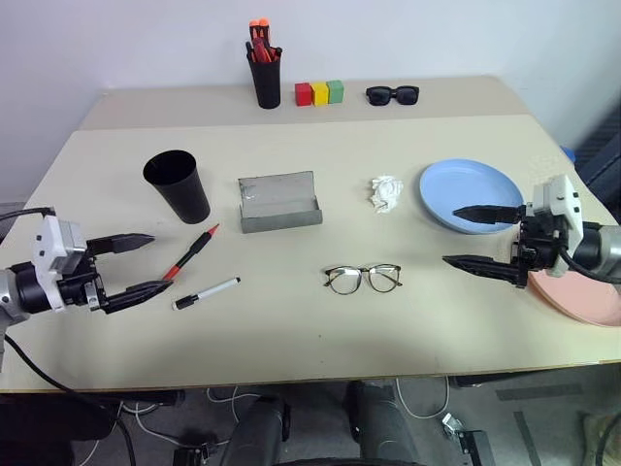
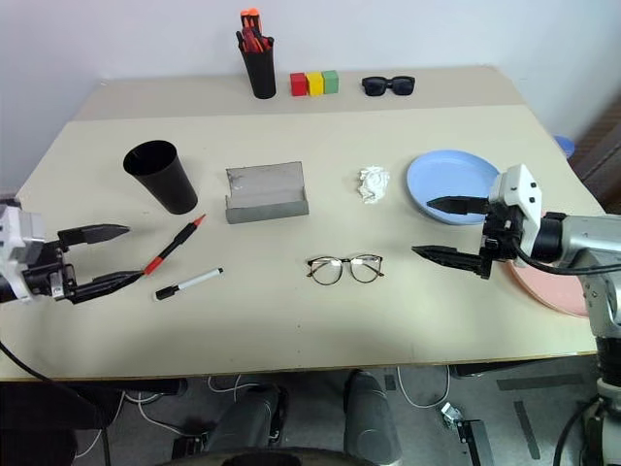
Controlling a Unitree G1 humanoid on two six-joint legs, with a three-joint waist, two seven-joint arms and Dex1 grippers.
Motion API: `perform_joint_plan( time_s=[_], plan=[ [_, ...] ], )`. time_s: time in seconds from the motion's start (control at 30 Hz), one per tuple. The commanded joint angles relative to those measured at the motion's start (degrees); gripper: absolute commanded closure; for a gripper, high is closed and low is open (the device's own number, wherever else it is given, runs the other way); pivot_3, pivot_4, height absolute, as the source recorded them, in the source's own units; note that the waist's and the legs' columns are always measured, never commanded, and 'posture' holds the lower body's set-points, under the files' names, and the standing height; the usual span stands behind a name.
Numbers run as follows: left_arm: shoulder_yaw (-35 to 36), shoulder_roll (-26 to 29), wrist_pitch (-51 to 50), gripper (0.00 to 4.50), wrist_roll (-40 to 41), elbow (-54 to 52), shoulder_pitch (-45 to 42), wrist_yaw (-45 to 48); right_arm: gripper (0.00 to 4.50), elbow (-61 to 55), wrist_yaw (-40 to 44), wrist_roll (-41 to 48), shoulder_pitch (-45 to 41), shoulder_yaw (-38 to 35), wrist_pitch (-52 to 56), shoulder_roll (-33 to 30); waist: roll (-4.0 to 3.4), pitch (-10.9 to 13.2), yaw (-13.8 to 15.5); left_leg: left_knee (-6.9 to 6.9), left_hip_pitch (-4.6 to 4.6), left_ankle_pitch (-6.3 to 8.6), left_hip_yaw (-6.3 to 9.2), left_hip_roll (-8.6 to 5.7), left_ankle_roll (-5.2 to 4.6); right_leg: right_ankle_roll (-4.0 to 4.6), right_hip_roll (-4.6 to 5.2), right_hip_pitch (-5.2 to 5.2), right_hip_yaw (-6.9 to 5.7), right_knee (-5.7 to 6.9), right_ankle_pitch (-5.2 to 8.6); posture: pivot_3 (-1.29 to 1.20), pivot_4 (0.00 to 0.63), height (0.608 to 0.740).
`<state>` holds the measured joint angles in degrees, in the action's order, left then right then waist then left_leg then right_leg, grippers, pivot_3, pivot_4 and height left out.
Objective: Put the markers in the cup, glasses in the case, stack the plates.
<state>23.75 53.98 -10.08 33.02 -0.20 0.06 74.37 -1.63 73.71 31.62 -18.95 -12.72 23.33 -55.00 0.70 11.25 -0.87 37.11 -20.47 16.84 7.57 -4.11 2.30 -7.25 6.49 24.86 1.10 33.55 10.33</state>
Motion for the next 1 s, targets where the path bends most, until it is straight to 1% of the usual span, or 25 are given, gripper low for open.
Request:
perform_joint_plan(
  time_s=[0.03, 0.17, 0.37, 0.5, 0.6, 0.7, 0.77, 0.87, 0.93, 1.0],
  plan=[
    [1.77, 0.31, -0.89, 0.00, 0.48, -3.12, -0.29, -1.79, 0.03, 1.58, 0.42, -1.24, -3.17, 1.54, -1.81, 0.61, 0.00, 0.00, 0.04, 0.00, 0.01, 0.00, 0.00, 0.00, 0.00, 0.00, 0.00, -0.01, 0.00, 0.00, 0.00, 0.00, 0.150, 0.740],
    [1.37, -0.10, -1.59, 0.00, 0.51, -3.98, -0.51, -3.09, 0.03, 3.14, -0.03, -2.26, -5.16, 2.77, -3.50, 1.81, 0.00, 0.00, 0.11, 0.01, -0.01, 0.00, 0.00, -0.02, 0.00, -0.01, 0.00, -0.01, 0.00, -0.01, 0.00, 0.00, 0.150, 0.740],
    [-0.06, 0.20, -2.07, 0.00, -0.19, -2.51, -2.64, -3.55, 0.03, 1.79, -0.46, -2.51, -3.15, 1.95, -3.83, 1.39, -0.01, 0.00, 0.15, 0.01, 0.00, 0.00, 0.00, -0.03, 0.00, -0.01, 0.00, 0.00, 0.00, 0.01, -0.01, 0.00, 0.150, 0.740],
    [-0.78, -0.15, -3.75, 0.00, -1.04, -1.58, -4.14, -6.19, 0.03, 3.18, -3.45, -4.53, -5.04, 4.03, -6.40, 5.11, 0.01, -0.01, -0.06, 0.01, 0.01, 0.00, 0.00, -0.04, 0.00, -0.01, 0.00, 0.00, 0.00, 0.02, -0.01, 0.00, 0.150, 0.740],
    [-0.93, 0.35, -5.03, 0.00, -1.45, -0.23, -4.90, -6.79, 0.03, -0.82, -6.38, -4.02, -5.00, 5.42, -4.73, 8.50, 0.00, 0.00, -0.30, -0.01, 0.07, 0.00, -0.01, -0.02, 0.00, -0.04, -0.04, 0.00, 0.01, 0.09, -0.03, 0.00, 0.150, 0.740],
    [-0.83, 1.64, -5.80, 0.00, -2.49, 3.37, -6.92, -7.35, 0.03, -4.94, -8.56, -4.58, -3.47, 6.65, -4.09, 9.90, -0.03, 0.02, -0.04, 0.00, -0.01, -0.01, 0.02, -0.03, 0.01, -0.04, -0.04, 0.13, 0.01, 0.20, -0.03, 0.00, 0.150, 0.740],
    [-1.24, 1.87, -6.21, 0.00, -3.51, 5.83, -8.36, -8.24, 0.03, -6.31, -9.83, -3.91, -3.13, 6.20, -3.12, 10.06, -0.02, 0.01, 0.19, 0.00, -0.02, -0.01, 0.02, -0.04, 0.01, -0.04, -0.04, 0.14, 0.01, 0.21, -0.03, 0.00, 0.150, 0.740],
    [-4.04, 1.76, -5.72, 0.00, -7.96, 10.14, -10.67, -11.41, 0.03, -9.64, -11.53, -3.15, -2.15, 5.62, -1.90, 9.96, -0.01, 0.00, 0.30, 0.04, 0.02, -0.01, 0.03, -0.05, 0.02, -0.04, -0.03, 0.05, 0.00, 0.20, -0.03, 0.00, 0.150, 0.740],
    [-6.96, 0.80, -6.80, 0.00, -11.16, 11.22, -12.50, -14.53, 0.03, -11.64, -12.83, -2.39, -1.95, 5.78, -0.91, 10.73, -0.01, 0.00, 0.24, 0.04, 0.03, -0.01, 0.04, -0.06, 0.02, -0.04, -0.03, 0.06, 0.00, 0.21, -0.03, 0.00, 0.150, 0.740],
    [-9.44, -0.27, -8.37, 0.00, -12.22, 11.16, -14.13, -15.56, 0.03, -12.50, -13.88, -2.53, -2.14, 6.67, -0.77, 11.68, 0.02, -0.01, 0.18, 0.03, 0.03, -0.01, 0.04, -0.06, 0.02, -0.05, -0.03, 0.07, 0.00, 0.24, -0.04, 0.00, 0.150, 0.740]
  ],
)
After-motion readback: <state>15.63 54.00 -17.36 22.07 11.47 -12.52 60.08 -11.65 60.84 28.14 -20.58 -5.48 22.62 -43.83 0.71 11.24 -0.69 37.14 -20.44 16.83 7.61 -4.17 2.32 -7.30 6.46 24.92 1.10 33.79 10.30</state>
